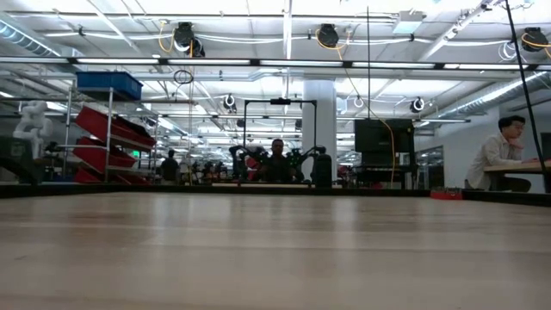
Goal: Coil cords
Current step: Coil the blue wire onto the spool
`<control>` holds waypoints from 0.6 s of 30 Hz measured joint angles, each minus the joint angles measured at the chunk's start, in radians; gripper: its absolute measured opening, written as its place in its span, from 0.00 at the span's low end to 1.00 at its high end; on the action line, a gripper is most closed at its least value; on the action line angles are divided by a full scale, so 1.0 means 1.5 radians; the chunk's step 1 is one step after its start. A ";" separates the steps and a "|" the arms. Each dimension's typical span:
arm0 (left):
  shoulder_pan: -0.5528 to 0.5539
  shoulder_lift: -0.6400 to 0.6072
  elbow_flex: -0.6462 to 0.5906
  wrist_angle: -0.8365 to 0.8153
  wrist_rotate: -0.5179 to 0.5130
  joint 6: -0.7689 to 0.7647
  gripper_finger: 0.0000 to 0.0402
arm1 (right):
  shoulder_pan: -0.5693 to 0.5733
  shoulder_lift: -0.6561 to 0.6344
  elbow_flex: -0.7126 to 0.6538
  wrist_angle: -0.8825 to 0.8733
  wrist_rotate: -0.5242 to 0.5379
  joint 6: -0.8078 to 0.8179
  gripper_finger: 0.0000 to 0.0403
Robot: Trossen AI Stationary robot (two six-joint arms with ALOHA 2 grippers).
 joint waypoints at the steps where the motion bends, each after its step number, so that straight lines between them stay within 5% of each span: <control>1: 0.000 0.000 0.000 0.005 0.000 0.009 0.03 | -0.003 0.000 0.000 0.000 -0.005 0.004 0.22; 18: 0.012 0.000 0.000 0.016 0.003 0.025 0.03 | 0.000 0.001 0.000 -0.002 -0.005 0.014 0.23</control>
